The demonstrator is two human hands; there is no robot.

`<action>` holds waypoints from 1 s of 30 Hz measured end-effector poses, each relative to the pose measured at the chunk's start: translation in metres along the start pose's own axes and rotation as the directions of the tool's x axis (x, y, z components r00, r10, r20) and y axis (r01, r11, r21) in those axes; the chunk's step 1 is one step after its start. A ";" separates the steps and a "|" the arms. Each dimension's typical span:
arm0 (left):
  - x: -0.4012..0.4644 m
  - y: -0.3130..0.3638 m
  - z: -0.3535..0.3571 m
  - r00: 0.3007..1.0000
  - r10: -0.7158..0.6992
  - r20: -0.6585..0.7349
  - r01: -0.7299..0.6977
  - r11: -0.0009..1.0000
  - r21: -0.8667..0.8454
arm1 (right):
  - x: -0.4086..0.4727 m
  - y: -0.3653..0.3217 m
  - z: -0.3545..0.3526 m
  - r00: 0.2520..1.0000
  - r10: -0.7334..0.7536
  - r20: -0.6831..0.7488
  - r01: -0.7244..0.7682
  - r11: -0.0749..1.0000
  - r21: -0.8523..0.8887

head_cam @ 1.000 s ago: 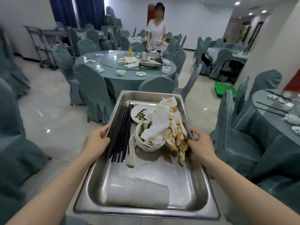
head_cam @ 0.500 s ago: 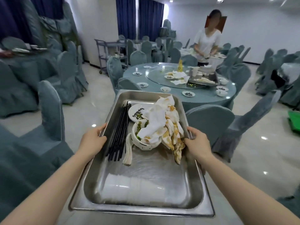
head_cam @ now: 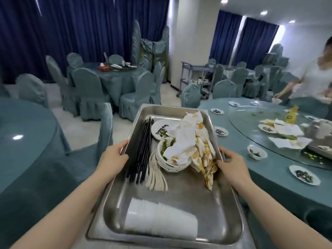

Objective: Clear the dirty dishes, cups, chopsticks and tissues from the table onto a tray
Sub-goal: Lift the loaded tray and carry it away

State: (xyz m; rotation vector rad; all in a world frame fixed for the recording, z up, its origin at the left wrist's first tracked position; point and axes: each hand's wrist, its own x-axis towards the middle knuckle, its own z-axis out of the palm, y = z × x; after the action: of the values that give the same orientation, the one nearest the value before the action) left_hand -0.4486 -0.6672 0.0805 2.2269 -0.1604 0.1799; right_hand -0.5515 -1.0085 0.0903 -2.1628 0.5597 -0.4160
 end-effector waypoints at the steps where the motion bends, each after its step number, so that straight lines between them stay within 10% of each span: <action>1: 0.021 -0.003 0.000 1.000 -0.016 -0.011 0.016 1.000 0.005 | 0.025 -0.007 0.012 1.000 -0.017 0.014 0.017 1.000 0.007; 30: 0.828 -0.099 0.161 0.978 -0.188 -0.095 0.194 0.979 0.058 | 0.845 -0.149 0.368 0.962 -0.190 0.194 0.198 0.980 -0.021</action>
State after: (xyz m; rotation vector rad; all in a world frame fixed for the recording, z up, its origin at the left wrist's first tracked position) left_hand 0.3937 -0.7771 0.0594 2.2810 0.1097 0.1812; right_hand 0.3735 -1.1310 0.0760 -2.2748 0.2517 -0.2980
